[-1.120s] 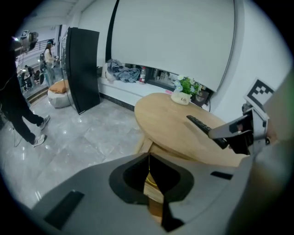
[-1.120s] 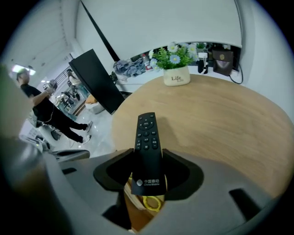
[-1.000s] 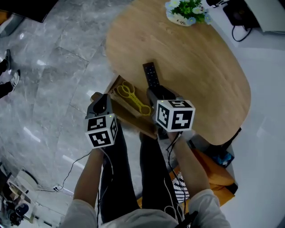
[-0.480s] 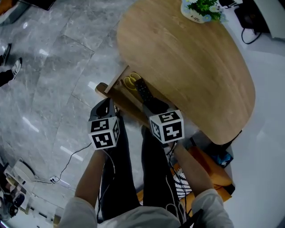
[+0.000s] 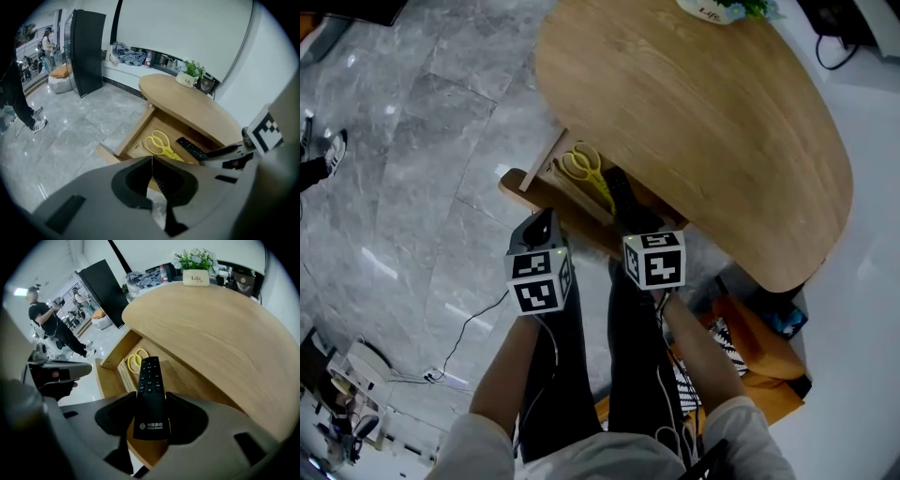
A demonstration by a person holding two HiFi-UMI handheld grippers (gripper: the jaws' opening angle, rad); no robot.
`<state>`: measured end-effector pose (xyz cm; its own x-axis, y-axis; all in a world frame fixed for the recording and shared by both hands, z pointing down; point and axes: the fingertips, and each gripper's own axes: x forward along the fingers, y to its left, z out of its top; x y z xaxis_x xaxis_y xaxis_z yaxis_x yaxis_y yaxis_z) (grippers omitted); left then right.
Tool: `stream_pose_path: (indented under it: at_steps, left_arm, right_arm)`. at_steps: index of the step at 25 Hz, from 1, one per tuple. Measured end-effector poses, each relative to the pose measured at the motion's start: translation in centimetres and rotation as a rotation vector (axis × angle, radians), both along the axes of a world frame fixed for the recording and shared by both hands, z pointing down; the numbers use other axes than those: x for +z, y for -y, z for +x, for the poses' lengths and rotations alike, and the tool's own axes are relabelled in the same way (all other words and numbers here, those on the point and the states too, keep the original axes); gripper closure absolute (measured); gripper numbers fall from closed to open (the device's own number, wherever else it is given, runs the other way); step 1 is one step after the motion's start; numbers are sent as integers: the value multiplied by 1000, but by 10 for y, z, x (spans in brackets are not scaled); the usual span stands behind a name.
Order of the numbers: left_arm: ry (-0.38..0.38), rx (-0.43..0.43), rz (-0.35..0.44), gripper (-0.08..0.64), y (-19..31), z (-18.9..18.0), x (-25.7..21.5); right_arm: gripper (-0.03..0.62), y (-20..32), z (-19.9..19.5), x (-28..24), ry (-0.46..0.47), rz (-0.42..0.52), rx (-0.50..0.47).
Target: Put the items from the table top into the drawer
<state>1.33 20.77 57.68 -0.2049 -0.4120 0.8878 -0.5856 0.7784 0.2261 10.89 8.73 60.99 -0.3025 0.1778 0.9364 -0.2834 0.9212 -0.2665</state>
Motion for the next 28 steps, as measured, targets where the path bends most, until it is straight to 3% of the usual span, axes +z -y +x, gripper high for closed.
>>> stream_pose_path:
  at_steps: [4,9,11,16,23,28]
  left_arm:
    - [-6,22,-2,549,7,5,2]
    - [7,64,-1,549,13,1,-2]
    - [11,66,2,549,15,-1,-4]
    - [9,51,3,549,16,-5,-2]
    - [23,28,11,549,18,-10,-9]
    - [39,3,23,549,19,-18,-47]
  right_arm:
    - [400,7,3,7,8,3,128]
    - [387,11,-3,10,43,-25,195]
    - [337,13,0,11,35,-25,196]
    - [344,18,12,7,14,-15,180]
    - [399,22,15,-19,51,45,108]
    - [450,43,19,-62,84,104,117]
